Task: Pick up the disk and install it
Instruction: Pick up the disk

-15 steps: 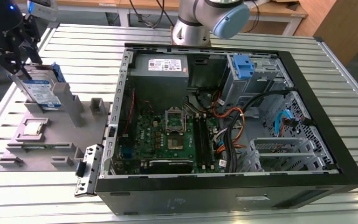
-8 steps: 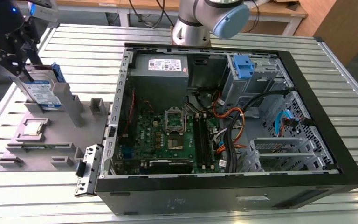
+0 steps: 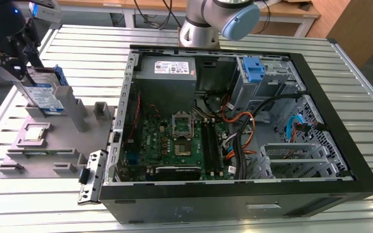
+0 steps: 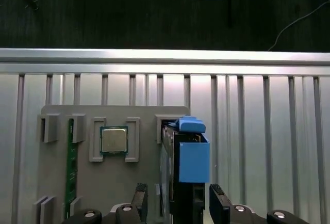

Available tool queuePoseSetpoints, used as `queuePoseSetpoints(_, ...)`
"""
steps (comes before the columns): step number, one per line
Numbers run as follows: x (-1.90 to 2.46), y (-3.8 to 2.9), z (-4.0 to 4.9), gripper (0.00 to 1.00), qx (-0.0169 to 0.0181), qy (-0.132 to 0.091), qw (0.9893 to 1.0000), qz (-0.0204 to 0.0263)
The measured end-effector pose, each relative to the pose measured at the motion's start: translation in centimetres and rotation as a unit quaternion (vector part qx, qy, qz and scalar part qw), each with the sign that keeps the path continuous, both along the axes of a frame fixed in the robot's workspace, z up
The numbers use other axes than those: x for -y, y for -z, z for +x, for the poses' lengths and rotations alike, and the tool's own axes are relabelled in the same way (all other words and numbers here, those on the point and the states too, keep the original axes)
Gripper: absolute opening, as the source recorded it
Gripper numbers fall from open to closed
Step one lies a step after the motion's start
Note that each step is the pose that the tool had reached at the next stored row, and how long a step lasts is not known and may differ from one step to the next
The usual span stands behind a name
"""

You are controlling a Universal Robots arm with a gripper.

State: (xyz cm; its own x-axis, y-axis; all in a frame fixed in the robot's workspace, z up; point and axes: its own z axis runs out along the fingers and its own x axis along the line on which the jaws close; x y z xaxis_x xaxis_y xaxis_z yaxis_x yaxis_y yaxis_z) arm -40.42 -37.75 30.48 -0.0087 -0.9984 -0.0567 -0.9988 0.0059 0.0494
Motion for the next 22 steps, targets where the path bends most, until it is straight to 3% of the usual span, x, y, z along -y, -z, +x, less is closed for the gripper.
queuePoseSetpoints(6, 0.00, 0.13, -0.02, 0.59, 0.0017, -0.004, 1.0000, 0.0038)
queuePoseSetpoints(22, -0.33, 0.38, -0.01, 0.59, 0.0019, -0.004, 1.0000, 0.0039)
